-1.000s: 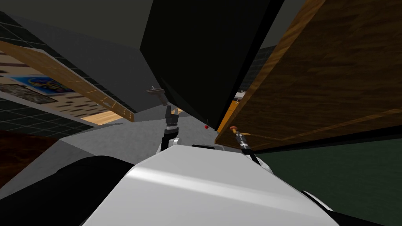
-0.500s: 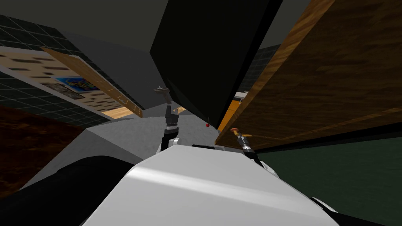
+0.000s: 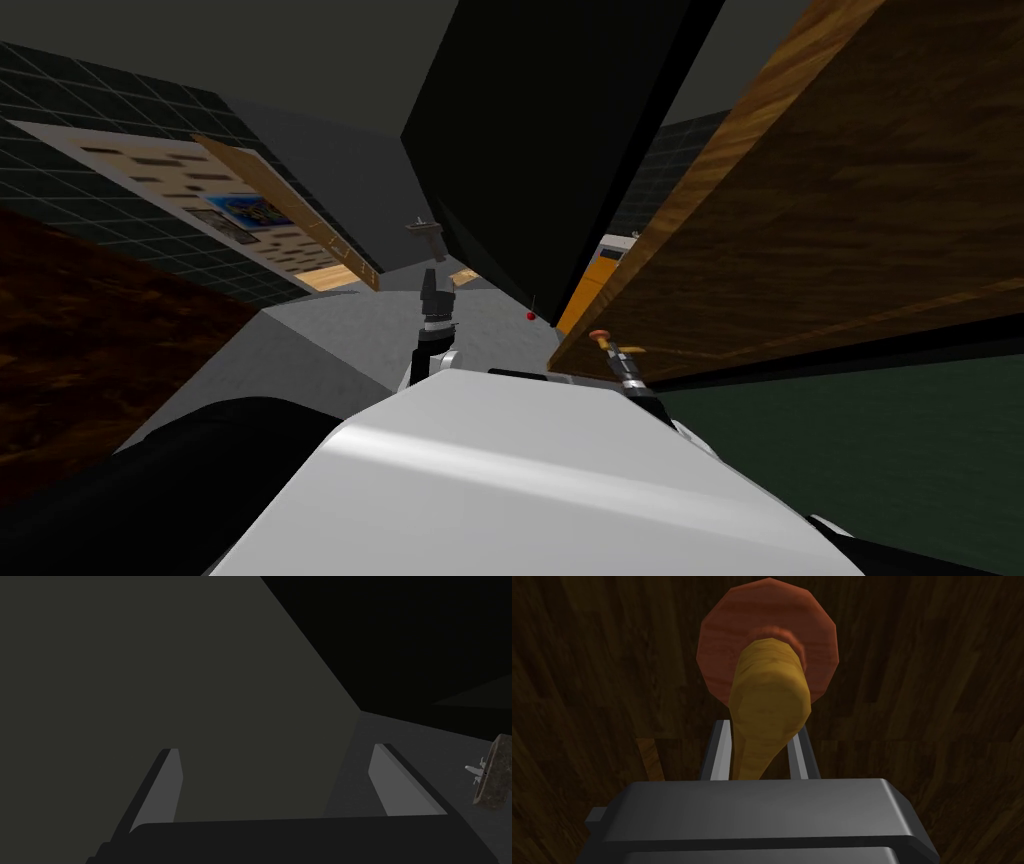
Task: Pull the door open
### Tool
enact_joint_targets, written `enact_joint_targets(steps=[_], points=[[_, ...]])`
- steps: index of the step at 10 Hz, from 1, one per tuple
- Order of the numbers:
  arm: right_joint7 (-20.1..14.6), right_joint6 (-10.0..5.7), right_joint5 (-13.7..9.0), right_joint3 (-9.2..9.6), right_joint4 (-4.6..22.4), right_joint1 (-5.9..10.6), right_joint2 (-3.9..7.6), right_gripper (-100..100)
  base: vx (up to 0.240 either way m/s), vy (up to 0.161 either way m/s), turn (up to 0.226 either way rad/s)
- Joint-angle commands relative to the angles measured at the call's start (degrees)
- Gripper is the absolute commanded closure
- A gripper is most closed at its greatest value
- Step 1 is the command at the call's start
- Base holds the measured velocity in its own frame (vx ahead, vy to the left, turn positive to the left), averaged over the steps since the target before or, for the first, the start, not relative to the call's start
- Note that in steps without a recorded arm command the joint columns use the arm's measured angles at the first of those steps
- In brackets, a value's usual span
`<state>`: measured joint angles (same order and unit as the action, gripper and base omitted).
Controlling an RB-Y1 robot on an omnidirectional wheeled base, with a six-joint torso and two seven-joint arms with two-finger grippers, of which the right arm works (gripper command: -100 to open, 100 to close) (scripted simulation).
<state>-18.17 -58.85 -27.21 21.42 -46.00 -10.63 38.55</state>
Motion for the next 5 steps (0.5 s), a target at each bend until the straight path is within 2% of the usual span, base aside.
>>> enact_joint_targets(steps=[1,4,5], points=[[-0.3,-2.12,-0.4,1.04,0.1,-1.29,0.96,100,-0.202,-0.077,0.188],[-1.1,-5.44,-1.1,2.77,0.6,-2.96,2.45,100,-0.208,-0.091,0.146],[-1.1,-4.83,-0.8,2.8,1.0,-2.32,1.75,100,-0.089,-0.037,0.034]])
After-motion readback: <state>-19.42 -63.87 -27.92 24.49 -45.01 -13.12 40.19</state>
